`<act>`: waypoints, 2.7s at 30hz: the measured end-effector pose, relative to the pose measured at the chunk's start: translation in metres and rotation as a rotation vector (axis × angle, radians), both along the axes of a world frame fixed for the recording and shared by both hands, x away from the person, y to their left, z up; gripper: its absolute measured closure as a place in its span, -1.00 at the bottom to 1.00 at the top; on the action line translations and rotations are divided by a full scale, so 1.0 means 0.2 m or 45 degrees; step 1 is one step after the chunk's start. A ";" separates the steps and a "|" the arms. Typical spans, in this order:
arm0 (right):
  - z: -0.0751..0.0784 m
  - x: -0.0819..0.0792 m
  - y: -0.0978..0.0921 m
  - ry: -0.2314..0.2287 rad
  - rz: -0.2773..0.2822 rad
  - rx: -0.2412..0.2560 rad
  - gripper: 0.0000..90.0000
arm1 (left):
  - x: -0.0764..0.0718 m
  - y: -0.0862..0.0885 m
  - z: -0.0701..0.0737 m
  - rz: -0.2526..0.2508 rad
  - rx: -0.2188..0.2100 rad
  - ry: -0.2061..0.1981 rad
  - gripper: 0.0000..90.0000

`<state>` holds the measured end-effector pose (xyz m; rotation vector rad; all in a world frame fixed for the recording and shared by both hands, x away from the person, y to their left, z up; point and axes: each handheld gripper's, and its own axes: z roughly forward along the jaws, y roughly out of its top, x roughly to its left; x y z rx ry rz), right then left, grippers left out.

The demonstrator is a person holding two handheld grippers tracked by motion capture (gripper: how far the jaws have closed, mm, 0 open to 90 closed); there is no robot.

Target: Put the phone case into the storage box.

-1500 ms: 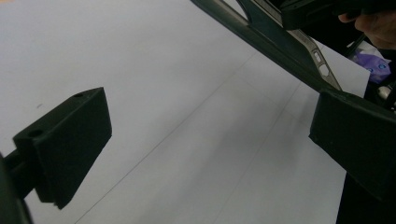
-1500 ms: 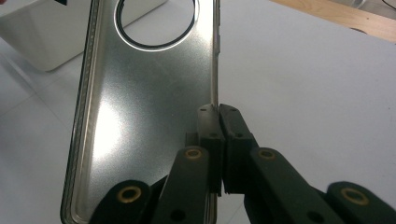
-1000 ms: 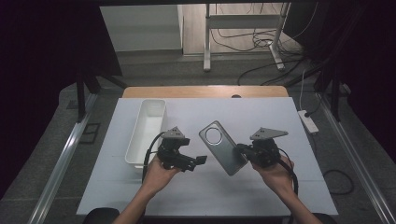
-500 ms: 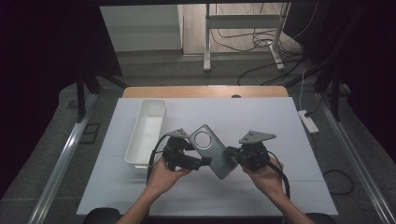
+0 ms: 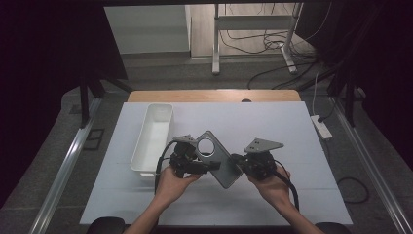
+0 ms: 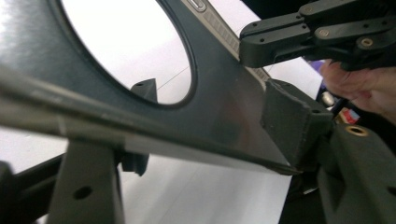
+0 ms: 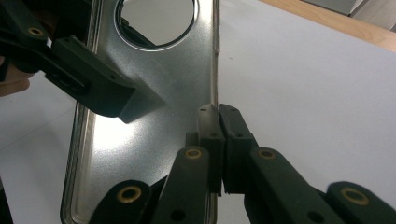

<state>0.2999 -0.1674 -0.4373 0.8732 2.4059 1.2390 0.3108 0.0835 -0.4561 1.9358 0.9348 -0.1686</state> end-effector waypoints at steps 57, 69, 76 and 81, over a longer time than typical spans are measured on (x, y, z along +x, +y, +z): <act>-0.01 0.03 -0.06 0.199 0.249 0.124 -0.60 | -0.02 0.07 0.08 -0.213 0.033 -0.131 0.87; -0.05 0.01 0.03 0.254 0.438 0.127 -0.21 | -0.06 0.02 0.11 -0.361 -0.060 -0.178 0.87; -0.06 0.01 0.05 0.293 0.512 0.131 0.07 | -0.07 0.00 0.12 -0.429 -0.081 -0.195 0.87; -0.06 0.00 0.05 0.334 0.578 0.137 0.59 | -0.07 -0.01 0.11 -0.449 -0.095 -0.203 0.87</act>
